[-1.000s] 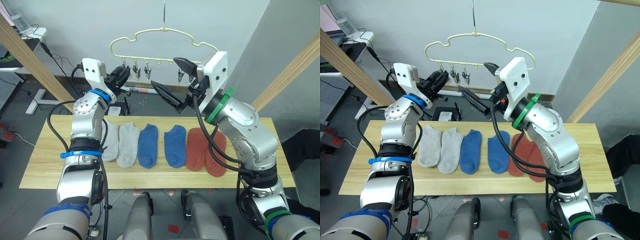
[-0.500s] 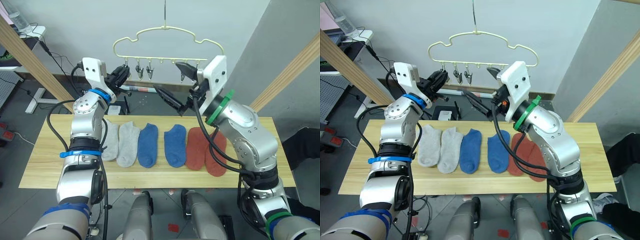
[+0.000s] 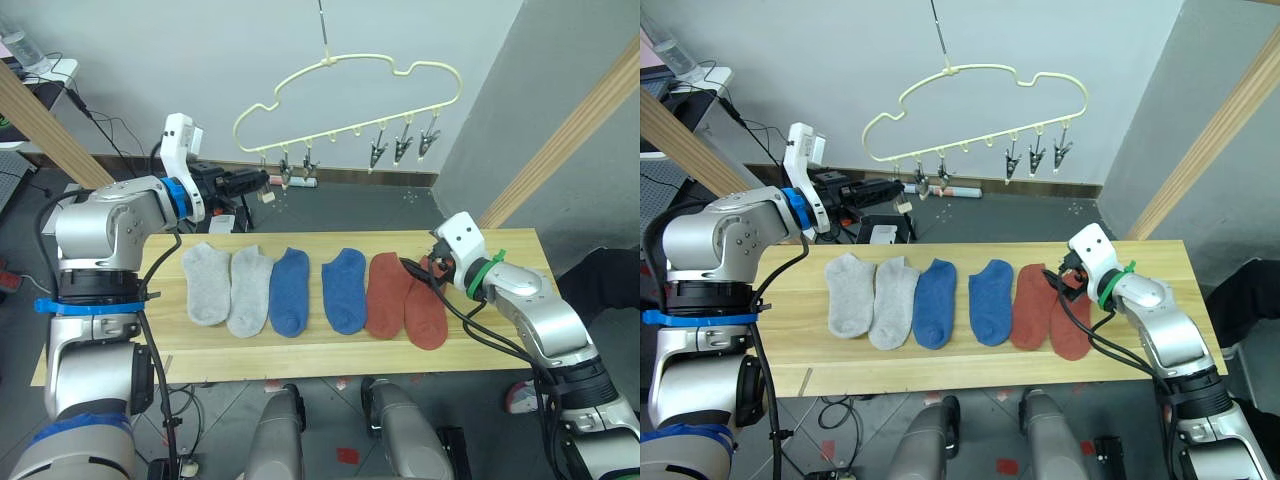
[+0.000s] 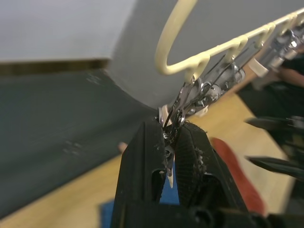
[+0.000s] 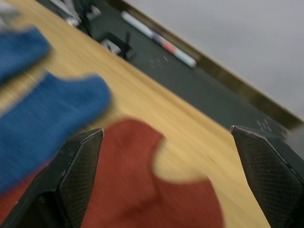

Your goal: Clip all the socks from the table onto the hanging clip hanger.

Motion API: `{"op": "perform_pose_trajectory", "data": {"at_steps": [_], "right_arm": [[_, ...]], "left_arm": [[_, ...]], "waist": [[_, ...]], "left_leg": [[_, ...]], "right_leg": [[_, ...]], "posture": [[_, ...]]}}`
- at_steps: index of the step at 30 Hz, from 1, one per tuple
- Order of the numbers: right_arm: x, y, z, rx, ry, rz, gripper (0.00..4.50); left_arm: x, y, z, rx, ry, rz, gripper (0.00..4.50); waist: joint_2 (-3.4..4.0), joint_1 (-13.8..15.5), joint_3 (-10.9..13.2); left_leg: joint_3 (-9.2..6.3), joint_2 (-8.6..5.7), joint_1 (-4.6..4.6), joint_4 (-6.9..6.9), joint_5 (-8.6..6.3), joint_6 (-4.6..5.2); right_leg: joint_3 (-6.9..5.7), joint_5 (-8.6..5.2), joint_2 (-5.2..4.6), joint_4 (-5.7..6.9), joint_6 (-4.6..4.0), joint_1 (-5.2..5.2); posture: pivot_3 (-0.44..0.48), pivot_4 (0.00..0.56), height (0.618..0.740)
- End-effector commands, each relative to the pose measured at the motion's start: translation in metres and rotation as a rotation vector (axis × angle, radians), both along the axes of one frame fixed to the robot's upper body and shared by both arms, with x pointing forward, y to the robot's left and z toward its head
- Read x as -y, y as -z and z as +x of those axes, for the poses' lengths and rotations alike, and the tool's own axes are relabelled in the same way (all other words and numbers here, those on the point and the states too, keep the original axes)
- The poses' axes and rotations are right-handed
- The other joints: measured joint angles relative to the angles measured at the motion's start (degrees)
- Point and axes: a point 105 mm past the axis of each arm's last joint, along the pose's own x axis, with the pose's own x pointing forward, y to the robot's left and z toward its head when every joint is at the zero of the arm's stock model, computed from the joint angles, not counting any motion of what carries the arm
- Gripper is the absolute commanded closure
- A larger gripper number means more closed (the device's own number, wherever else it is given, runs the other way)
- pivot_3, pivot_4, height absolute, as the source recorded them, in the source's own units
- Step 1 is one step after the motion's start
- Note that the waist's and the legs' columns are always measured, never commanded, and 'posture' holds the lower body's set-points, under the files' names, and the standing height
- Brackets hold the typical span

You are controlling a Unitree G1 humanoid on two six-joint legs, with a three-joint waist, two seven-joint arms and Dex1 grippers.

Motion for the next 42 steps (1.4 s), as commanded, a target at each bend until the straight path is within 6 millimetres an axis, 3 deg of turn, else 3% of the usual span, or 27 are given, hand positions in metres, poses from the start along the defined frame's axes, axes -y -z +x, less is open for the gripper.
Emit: {"op": "perform_pose_trajectory", "data": {"at_steps": [1, 4, 8, 17, 20, 31, 35, 42], "right_arm": [[0.024, 0.016, 0.009, -0.049, 0.038, -0.079, 0.0], [0.031, 0.035, 0.012, -0.113, 0.019, -0.138, 0.0], [0.034, 0.047, 0.017, -0.154, 0.003, -0.174, 0.0], [0.03, 0.061, 0.024, -0.197, -0.007, -0.163, 0.0], [0.03, 0.066, 0.02, -0.218, -0.021, -0.162, 0.53], [0.032, 0.068, 0.01, -0.214, -0.047, -0.17, 4.28], [0.034, 0.064, 0.008, -0.192, -0.045, -0.169, 4.45], [0.029, 0.027, 0.001, -0.031, -0.089, -0.24, 4.45]], "left_arm": [[0.004, -0.008, -0.013, -0.147, 0.052, -0.106, 4.29], [0.006, -0.01, -0.018, -0.237, 0.073, -0.204, 4.29], [0.006, -0.016, -0.023, -0.307, 0.083, -0.295, 4.29], [0.002, -0.011, -0.024, -0.309, 0.051, -0.28, 4.29], [0.002, -0.01, -0.024, -0.306, 0.052, -0.278, 4.29], [0.004, -0.009, -0.021, -0.289, 0.051, -0.268, 4.29], [0.006, -0.01, -0.02, -0.282, 0.056, -0.27, 4.29], [0.006, -0.012, -0.017, -0.277, 0.049, -0.288, 4.29]], "waist": [[-0.01, 0.0, 0.1], [-0.03, 0.0, 0.1], [-0.06, 0.0, 0.2], [-0.05, 0.2, 0.2], [-0.05, 0.2, 0.2], [-0.05, 0.3, 0.2], [-0.05, 0.4, 0.2], [-0.02, 0.3, 0.3]], "left_leg": [[-0.02, 0.0, -0.01, 0.0, 0.0, 0.0], [0.06, -0.01, -0.01, 0.0, 0.0, 0.0], [0.09, -0.01, -0.05, -0.01, 0.0, 0.0], [0.13, -0.03, -0.04, 0.01, 0.0, -0.03], [0.12, -0.05, -0.01, 0.02, 0.01, -0.04], [0.1, -0.1, 0.07, 0.06, 0.07, -0.15], [0.1, -0.12, 0.07, 0.06, 0.08, -0.16], [0.13, -0.13, 0.05, 0.05, 0.08, -0.16]], "right_leg": [[-0.01, 0.0, 0.02, 0.0, 0.0, 0.0], [0.06, 0.0, 0.02, -0.02, 0.0, -0.03], [0.08, -0.02, 0.02, -0.04, 0.03, -0.07], [0.11, -0.02, -0.06, 0.02, 0.03, -0.07], [0.1, -0.02, -0.1, 0.14, 0.03, -0.07], [0.09, -0.02, -0.14, 0.4, 0.03, -0.07], [0.1, -0.02, -0.15, 0.4, 0.03, -0.08], [0.13, -0.03, -0.16, 0.44, 0.05, -0.13]], "posture": [[-0.055, 0.348, 0.74], [-0.061, 0.349, 0.74], [-0.062, 0.353, 0.74], [-0.052, 0.359, 0.74], [-0.051, 0.358, 0.74], [-0.062, 0.357, 0.74], [-0.066, 0.358, 0.74], [-0.058, 0.358, 0.74]]}}
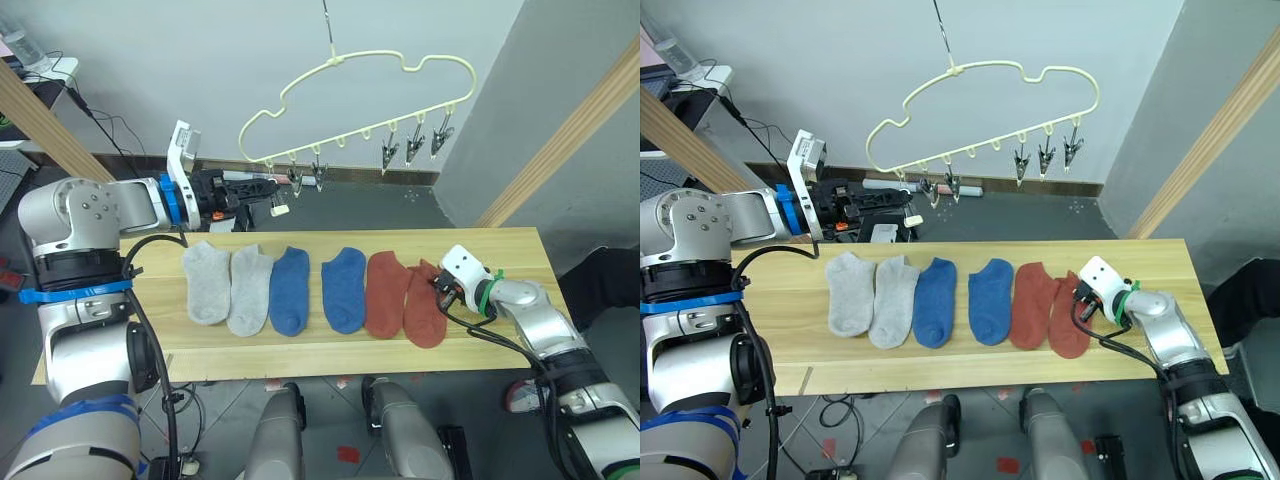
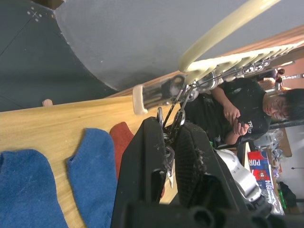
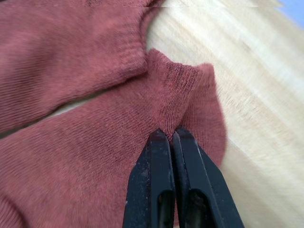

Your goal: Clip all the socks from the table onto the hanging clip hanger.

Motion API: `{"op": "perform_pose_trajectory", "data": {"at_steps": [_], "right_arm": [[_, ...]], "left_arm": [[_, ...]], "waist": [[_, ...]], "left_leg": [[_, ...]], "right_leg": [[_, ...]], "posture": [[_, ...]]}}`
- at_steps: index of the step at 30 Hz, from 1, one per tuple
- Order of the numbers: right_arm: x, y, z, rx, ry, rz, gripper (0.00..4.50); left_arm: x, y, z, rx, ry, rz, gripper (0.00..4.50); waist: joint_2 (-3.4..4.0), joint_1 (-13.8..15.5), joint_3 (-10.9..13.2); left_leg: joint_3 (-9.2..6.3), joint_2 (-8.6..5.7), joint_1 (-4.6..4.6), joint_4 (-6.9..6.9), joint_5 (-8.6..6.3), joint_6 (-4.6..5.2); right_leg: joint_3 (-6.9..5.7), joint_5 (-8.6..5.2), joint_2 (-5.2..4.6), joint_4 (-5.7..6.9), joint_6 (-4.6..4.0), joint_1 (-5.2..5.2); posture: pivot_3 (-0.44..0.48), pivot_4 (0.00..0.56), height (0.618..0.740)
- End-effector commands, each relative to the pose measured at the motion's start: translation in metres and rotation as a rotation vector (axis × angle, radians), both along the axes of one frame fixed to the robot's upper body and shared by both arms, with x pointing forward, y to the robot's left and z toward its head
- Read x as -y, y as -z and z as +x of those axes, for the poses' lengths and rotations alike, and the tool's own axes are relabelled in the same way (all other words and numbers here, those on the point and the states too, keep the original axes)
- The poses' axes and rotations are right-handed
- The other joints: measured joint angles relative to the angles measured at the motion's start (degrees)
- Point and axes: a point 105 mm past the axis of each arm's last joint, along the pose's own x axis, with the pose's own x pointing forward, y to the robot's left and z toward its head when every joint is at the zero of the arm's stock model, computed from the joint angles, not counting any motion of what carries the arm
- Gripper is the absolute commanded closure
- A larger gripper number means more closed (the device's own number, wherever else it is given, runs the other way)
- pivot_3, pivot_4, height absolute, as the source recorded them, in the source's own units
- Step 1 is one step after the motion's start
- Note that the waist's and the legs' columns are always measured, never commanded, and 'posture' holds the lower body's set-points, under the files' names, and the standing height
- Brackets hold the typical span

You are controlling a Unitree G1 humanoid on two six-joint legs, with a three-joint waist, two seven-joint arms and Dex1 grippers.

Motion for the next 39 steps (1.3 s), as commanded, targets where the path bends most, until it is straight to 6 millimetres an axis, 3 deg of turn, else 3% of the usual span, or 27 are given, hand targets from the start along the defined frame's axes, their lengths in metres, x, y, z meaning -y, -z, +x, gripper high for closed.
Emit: {"op": "perform_pose_trajectory", "data": {"at_steps": [1, 4, 8, 13, 17, 30, 39], "right_arm": [[-0.01, -0.039, -0.009, 0.145, -0.066, 0.001, 4.45], [-0.039, -0.078, -0.04, 0.276, -0.185, 0.052, 4.45], [-0.089, -0.099, -0.076, 0.361, -0.341, 0.107, 4.45], [-0.123, -0.117, -0.079, 0.459, -0.398, 0.155, 4.45], [-0.159, -0.12, -0.071, 0.5, -0.445, 0.188, 4.45], [-0.201, -0.126, -0.061, 0.534, -0.51, 0.244, 4.45], [-0.209, -0.132, -0.053, 0.551, -0.513, 0.264, 4.45]], "left_arm": [[0.002, -0.009, -0.001, 0.022, 0.009, -0.027, 4.29], [0.003, -0.014, 0.0, 0.002, 0.004, -0.081, 4.29], [0.004, -0.02, 0.004, -0.006, -0.015, -0.127, 4.29], [0.008, -0.019, 0.004, -0.008, -0.013, -0.123, 4.29], [0.014, -0.022, 0.003, -0.005, 0.007, -0.134, 4.29], [0.016, -0.025, 0.001, -0.004, 0.02, -0.141, 4.29], [0.017, -0.025, -0.001, -0.002, 0.025, -0.139, 4.29]], "waist": [[0.0, 0.0, 0.0], [0.04, 0.2, 0.1], [-0.02, 0.0, 0.1], [-0.04, 0.0, 0.1], [-0.04, 0.0, 0.1], [-0.05, 0.2, 0.1], [-0.05, 0.2, 0.1]], "left_leg": [[0.02, 0.0, 0.0, 0.0, 0.0, 0.0], [-0.04, 0.01, -0.01, -0.02, 0.0, 0.0], [-0.14, 0.0, -0.05, 0.0, 0.0, -0.03], [-0.13, -0.02, -0.05, 0.02, 0.11, -0.21], [-0.24, 0.0, -0.04, 0.03, 0.19, -0.34], [-0.3, 0.02, -0.1, 0.0, 0.2, -0.37], [-0.31, 0.02, -0.1, 0.0, 0.21, -0.38]], "right_leg": [[0.01, 0.0, 0.0, 0.01, 0.0, -0.01], [-0.03, -0.06, 0.01, 0.08, 0.09, -0.05], [-0.08, -0.11, 0.01, 0.14, 0.18, -0.07], [-0.07, -0.11, -0.01, 0.16, 0.18, -0.08], [-0.17, -0.1, -0.01, 0.26, 0.18, -0.09], [-0.24, -0.1, -0.2, 0.25, 0.16, -0.11], [-0.25, -0.09, -0.2, 0.28, 0.15, -0.11]], "posture": [[-0.058, 0.36, 0.74], [-0.059, 0.36, 0.74], [-0.071, 0.355, 0.74], [-0.071, 0.35, 0.74], [-0.07, 0.342, 0.74], [-0.05, 0.325, 0.74], [-0.048, 0.324, 0.74]]}}
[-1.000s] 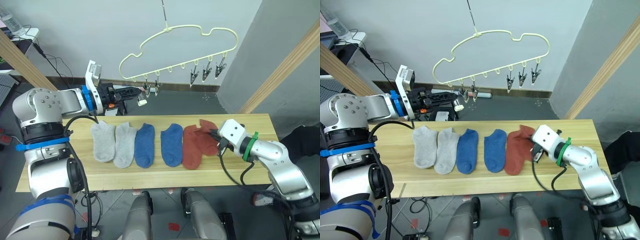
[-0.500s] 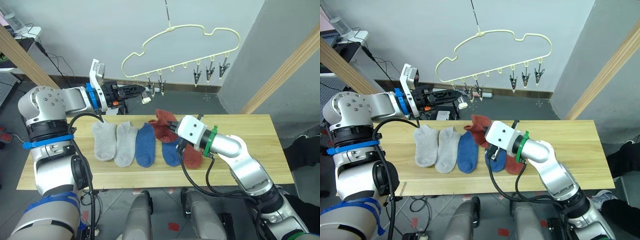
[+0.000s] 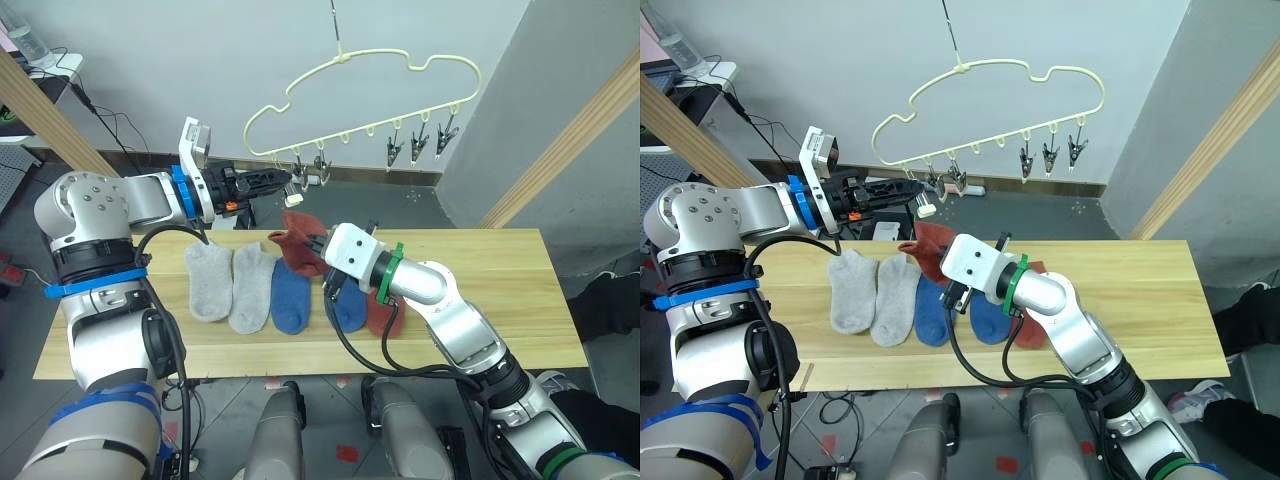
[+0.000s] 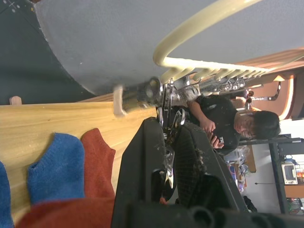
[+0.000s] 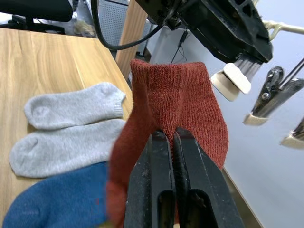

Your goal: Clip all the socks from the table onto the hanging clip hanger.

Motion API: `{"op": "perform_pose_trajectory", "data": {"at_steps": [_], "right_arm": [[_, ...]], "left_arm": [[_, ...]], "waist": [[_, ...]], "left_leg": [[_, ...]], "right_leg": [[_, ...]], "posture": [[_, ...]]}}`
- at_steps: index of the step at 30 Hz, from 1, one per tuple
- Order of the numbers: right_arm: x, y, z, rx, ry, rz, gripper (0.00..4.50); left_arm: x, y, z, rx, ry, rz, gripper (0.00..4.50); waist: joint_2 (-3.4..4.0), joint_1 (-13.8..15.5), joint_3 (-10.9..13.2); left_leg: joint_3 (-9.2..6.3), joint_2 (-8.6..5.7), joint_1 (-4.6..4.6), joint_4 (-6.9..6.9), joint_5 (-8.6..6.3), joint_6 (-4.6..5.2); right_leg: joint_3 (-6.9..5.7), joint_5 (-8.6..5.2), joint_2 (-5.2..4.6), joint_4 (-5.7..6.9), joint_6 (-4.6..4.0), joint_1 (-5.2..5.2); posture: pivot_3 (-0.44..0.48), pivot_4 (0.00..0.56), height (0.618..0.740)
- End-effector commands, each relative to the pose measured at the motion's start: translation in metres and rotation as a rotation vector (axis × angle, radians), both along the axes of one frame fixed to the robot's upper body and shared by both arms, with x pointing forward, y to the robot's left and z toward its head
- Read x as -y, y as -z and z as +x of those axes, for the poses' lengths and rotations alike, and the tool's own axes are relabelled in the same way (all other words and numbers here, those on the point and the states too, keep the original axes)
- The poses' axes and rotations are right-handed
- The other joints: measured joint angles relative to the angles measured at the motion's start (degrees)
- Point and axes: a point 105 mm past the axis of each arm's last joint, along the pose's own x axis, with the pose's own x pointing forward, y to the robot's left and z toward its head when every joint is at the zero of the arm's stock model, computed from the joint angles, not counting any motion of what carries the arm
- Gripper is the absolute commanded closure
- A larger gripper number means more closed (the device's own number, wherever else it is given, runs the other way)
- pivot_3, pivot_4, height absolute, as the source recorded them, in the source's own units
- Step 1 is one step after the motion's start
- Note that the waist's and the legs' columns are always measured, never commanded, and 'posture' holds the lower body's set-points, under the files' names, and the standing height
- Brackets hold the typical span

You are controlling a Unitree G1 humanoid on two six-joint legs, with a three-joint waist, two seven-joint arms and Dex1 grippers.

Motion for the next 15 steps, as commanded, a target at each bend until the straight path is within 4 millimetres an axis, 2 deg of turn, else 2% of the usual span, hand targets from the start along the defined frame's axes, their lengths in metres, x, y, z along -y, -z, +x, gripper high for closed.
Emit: {"op": "perform_pose_trajectory", "data": {"at_steps": [1, 15], "right_arm": [[-0.0042, -0.0174, -0.0014, 0.06, -0.018, 0.037, 4.45], [-0.0001, -0.0233, 0.0034, 0.062, -0.003, 0.052, 4.45]], "left_arm": [[0.0014, -0.017, -0.0054, 0.068, 0.019, -0.005, 4.29], [0.0015, -0.0154, -0.007, 0.068, 0.024, 0.006, 4.29]], "waist": [[0.0, 0.0, 0.0], [0.0, 0.0, 0.0]], "left_leg": [[0.01, 0.0, 0.0, 0.0, 0.0, 0.0], [-0.01, 0.0, 0.0, 0.0, 0.0, 0.0]], "right_leg": [[0.01, 0.0, 0.0, 0.0, 0.0, 0.0], [-0.01, 0.0, 0.0, 0.03, -0.01, 0.0]], "posture": [[-0.05, 0.323, 0.74], [-0.056, 0.328, 0.74]]}}
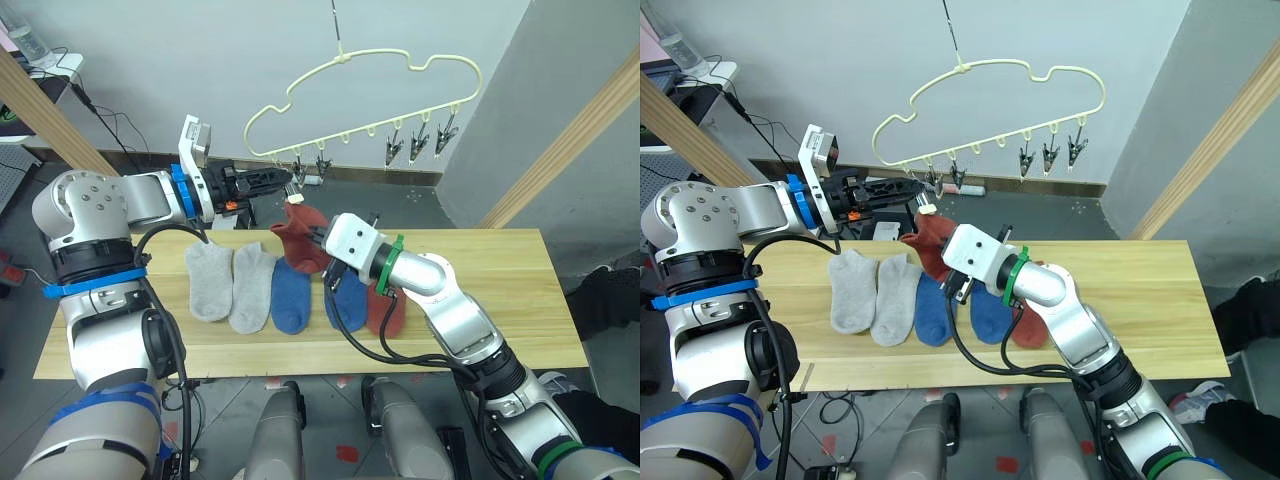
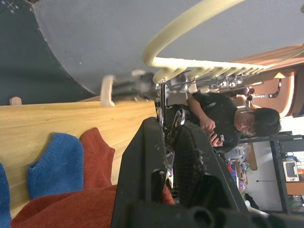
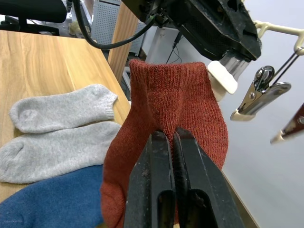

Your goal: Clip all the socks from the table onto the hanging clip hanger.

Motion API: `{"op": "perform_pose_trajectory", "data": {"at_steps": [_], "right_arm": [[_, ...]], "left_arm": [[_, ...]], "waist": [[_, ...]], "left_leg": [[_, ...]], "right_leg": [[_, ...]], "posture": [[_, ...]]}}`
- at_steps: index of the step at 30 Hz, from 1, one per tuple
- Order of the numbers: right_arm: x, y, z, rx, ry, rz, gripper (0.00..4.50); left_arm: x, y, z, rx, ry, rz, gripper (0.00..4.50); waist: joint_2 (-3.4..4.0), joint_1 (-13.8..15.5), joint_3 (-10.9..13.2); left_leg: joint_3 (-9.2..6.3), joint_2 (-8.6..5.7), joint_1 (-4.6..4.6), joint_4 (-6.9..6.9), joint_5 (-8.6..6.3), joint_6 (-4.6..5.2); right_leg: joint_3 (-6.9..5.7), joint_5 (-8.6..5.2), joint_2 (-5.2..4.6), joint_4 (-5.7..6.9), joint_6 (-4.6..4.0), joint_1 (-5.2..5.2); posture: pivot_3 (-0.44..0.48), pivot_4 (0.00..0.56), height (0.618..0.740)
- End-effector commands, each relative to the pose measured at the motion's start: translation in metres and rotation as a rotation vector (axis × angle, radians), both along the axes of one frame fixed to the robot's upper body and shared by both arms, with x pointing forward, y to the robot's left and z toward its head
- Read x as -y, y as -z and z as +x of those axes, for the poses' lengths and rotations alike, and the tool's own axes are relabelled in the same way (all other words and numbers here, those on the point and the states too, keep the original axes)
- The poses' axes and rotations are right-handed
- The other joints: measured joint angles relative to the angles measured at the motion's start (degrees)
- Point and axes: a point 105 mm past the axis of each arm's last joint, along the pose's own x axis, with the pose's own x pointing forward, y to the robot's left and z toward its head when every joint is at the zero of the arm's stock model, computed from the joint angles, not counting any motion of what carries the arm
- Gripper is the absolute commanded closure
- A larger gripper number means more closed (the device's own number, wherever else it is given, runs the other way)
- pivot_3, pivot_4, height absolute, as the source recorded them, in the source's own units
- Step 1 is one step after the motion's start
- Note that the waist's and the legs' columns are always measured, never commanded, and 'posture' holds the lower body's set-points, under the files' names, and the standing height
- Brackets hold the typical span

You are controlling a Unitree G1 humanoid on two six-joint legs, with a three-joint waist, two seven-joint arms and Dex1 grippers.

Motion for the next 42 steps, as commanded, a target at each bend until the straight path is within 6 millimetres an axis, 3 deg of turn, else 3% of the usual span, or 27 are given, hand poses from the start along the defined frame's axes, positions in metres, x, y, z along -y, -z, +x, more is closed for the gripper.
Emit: {"op": "perform_pose_trajectory", "data": {"at_steps": [1, 28, 31, 41, 42], "right_arm": [[-0.001, -0.016, -0.004, 0.052, -0.015, 0.032, 4.45], [-0.005, -0.028, 0.009, 0.1, 0.011, 0.04, 4.45], [-0.005, -0.03, 0.009, 0.084, 0.007, 0.065, 3.77], [0.0, -0.028, 0.004, 0.083, 0.005, 0.059, 0.15], [0.002, -0.027, 0.002, 0.081, 0.003, 0.06, 0.04]], "left_arm": [[0.0, -0.013, -0.005, 0.059, 0.018, -0.002, 4.29], [0.003, -0.012, -0.008, 0.087, 0.036, 0.016, 4.29], [0.003, -0.013, -0.008, 0.093, 0.035, 0.018, 4.29], [0.003, -0.014, -0.007, 0.103, 0.036, 0.021, 4.29], [0.004, -0.014, -0.007, 0.106, 0.036, 0.021, 4.29]], "waist": [[0.0, 0.0, 0.0], [0.0, 0.0, 0.0], [0.0, 0.0, 0.0], [0.0, 0.0, 0.0], [0.0, 0.0, 0.0]], "left_leg": [[0.0, 0.0, 0.0, 0.0, 0.0, 0.0], [0.0, 0.01, 0.0, 0.0, 0.0, 0.0], [0.0, 0.0, 0.0, 0.0, 0.0, 0.0], [0.0, 0.0, 0.0, 0.0, 0.0, 0.0], [0.0, 0.0, 0.0, 0.0, 0.0, 0.0]], "right_leg": [[0.0, 0.0, 0.0, 0.0, 0.0, 0.0], [0.01, 0.01, -0.01, 0.0, -0.01, 0.0], [0.01, 0.01, -0.01, 0.01, -0.01, 0.0], [0.01, 0.01, -0.01, 0.01, -0.01, 0.0], [0.01, 0.01, -0.01, 0.01, -0.01, 0.0]], "posture": [[-0.057, 0.329, 0.74], [-0.053, 0.327, 0.74], [-0.052, 0.327, 0.74], [-0.053, 0.326, 0.74], [-0.053, 0.326, 0.74]]}}
